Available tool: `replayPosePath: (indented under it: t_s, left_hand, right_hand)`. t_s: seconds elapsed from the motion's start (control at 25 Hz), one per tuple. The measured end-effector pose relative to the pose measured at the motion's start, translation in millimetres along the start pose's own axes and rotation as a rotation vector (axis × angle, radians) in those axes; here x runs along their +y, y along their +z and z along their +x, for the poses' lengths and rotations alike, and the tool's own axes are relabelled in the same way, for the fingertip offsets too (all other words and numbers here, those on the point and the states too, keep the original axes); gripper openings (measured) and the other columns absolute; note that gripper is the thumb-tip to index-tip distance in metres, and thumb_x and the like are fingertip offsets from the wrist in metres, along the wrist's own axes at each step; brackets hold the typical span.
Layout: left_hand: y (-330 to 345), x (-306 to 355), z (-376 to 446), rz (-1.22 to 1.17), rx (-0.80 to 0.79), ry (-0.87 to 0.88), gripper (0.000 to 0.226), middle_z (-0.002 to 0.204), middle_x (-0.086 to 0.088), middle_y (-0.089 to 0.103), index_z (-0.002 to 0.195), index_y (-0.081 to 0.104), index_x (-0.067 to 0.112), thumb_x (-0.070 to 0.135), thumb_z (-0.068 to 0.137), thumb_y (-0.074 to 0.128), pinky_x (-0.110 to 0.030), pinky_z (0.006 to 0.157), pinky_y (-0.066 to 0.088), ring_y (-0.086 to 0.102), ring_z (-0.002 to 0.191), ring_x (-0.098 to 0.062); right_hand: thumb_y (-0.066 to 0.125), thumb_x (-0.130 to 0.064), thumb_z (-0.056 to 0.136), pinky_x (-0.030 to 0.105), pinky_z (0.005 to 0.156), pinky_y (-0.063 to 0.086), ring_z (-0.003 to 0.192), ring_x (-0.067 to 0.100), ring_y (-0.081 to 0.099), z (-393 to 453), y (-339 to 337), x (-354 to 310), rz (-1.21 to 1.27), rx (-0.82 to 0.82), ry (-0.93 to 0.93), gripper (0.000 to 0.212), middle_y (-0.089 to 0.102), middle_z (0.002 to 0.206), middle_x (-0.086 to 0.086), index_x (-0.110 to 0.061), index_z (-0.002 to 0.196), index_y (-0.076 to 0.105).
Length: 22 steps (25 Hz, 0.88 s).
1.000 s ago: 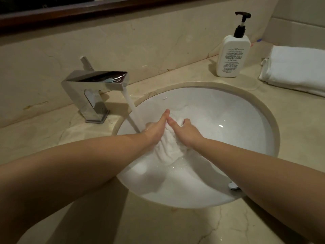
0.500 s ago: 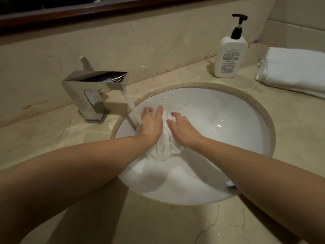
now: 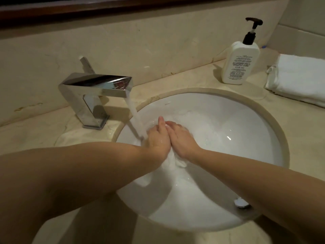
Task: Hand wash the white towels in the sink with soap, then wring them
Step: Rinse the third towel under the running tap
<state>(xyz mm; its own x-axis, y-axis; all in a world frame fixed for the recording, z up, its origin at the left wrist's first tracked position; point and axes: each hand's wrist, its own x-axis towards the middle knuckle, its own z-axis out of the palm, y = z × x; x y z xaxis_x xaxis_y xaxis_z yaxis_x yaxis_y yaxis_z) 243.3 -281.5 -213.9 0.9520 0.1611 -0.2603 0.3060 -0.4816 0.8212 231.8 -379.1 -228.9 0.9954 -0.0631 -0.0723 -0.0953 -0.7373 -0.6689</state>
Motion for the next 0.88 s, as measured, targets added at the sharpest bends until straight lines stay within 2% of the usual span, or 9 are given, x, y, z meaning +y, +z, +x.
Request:
replayPosePath:
  t_s: [0.16, 0.32, 0.44, 0.52, 0.6, 0.68, 0.8, 0.88]
  left_hand:
    - [13, 8, 10, -0.063, 0.036, -0.014, 0.072, 0.119, -0.013, 0.069, 0.117, 0.070, 0.008, 0.056, 0.106, 0.017, -0.042, 0.113, 0.037, 0.061, 0.119, -0.031]
    - [27, 11, 23, -0.107, 0.155, -0.063, 0.070, 0.124, -0.013, 0.067, 0.117, 0.071, 0.005, 0.052, 0.107, 0.021, -0.041, 0.114, 0.034, 0.058, 0.124, -0.032]
    - [33, 7, 30, -0.007, 0.174, -0.066, 0.072, 0.127, -0.015, 0.066, 0.119, 0.070, 0.007, 0.054, 0.107, 0.017, -0.044, 0.114, 0.035, 0.057, 0.125, -0.034]
    - [35, 7, 33, 0.042, 0.195, -0.029, 0.067, 0.128, -0.014, 0.067, 0.121, 0.071, 0.011, 0.052, 0.108, 0.019, -0.041, 0.112, 0.037, 0.057, 0.125, -0.034]
    - [35, 7, 32, 0.079, 0.198, 0.003, 0.061, 0.124, -0.011, 0.069, 0.120, 0.072, 0.014, 0.047, 0.110, 0.022, -0.037, 0.109, 0.039, 0.060, 0.121, -0.032]
    - [33, 5, 31, 0.093, 0.187, 0.045, 0.056, 0.119, -0.012, 0.071, 0.116, 0.073, 0.012, 0.042, 0.110, 0.026, -0.038, 0.110, 0.038, 0.062, 0.117, -0.032]
    - [25, 4, 28, 0.047, 0.102, 0.086, 0.049, 0.117, -0.014, 0.071, 0.114, 0.072, 0.008, 0.036, 0.110, 0.031, -0.036, 0.108, 0.037, 0.060, 0.117, -0.033]
    - [16, 6, 24, 0.101, -0.005, 0.075, 0.043, 0.121, -0.015, 0.068, 0.119, 0.067, 0.006, 0.032, 0.109, 0.034, -0.036, 0.102, 0.039, 0.059, 0.118, -0.035]
  right_hand:
    - [0.018, -0.063, 0.096, 0.039, 0.089, 0.048, 0.107, 0.024, 0.062, 13, -2, 8, -0.021, 0.053, -0.019, 0.066, 0.069, 0.118, 0.002, -0.024, 0.129, 0.060]
    - [0.026, -0.057, 0.103, 0.035, 0.075, 0.046, 0.089, 0.026, 0.062, 30, -5, 12, -0.102, 0.074, -0.005, 0.056, 0.070, 0.095, 0.005, -0.017, 0.110, 0.064]
    - [0.029, -0.055, 0.104, 0.035, 0.066, 0.045, 0.073, 0.022, 0.061, 39, -6, 14, -0.068, 0.073, -0.038, 0.055, 0.066, 0.077, 0.002, -0.016, 0.085, 0.062]
    - [0.028, -0.051, 0.106, 0.034, 0.063, 0.043, 0.068, 0.021, 0.061, 46, -7, 15, -0.096, 0.066, -0.070, 0.056, 0.065, 0.072, 0.002, -0.018, 0.079, 0.063]
    - [0.024, -0.052, 0.106, 0.034, 0.065, 0.044, 0.070, 0.022, 0.063, 50, -10, 13, -0.140, 0.028, -0.072, 0.057, 0.068, 0.076, 0.003, -0.020, 0.083, 0.065]
    - [0.020, -0.049, 0.107, 0.034, 0.075, 0.044, 0.089, 0.026, 0.065, 50, -15, 9, -0.160, -0.054, -0.051, 0.057, 0.071, 0.097, 0.007, -0.017, 0.102, 0.067]
    - [0.020, -0.045, 0.109, 0.031, 0.083, 0.034, 0.115, 0.032, 0.056, 43, -21, 2, -0.134, -0.198, 0.056, 0.056, 0.062, 0.125, 0.016, -0.005, 0.128, 0.055]
    - [0.029, -0.045, 0.108, 0.031, 0.084, 0.034, 0.117, 0.034, 0.055, 37, -27, -2, -0.012, -0.223, 0.150, 0.053, 0.059, 0.128, 0.018, -0.002, 0.131, 0.049]
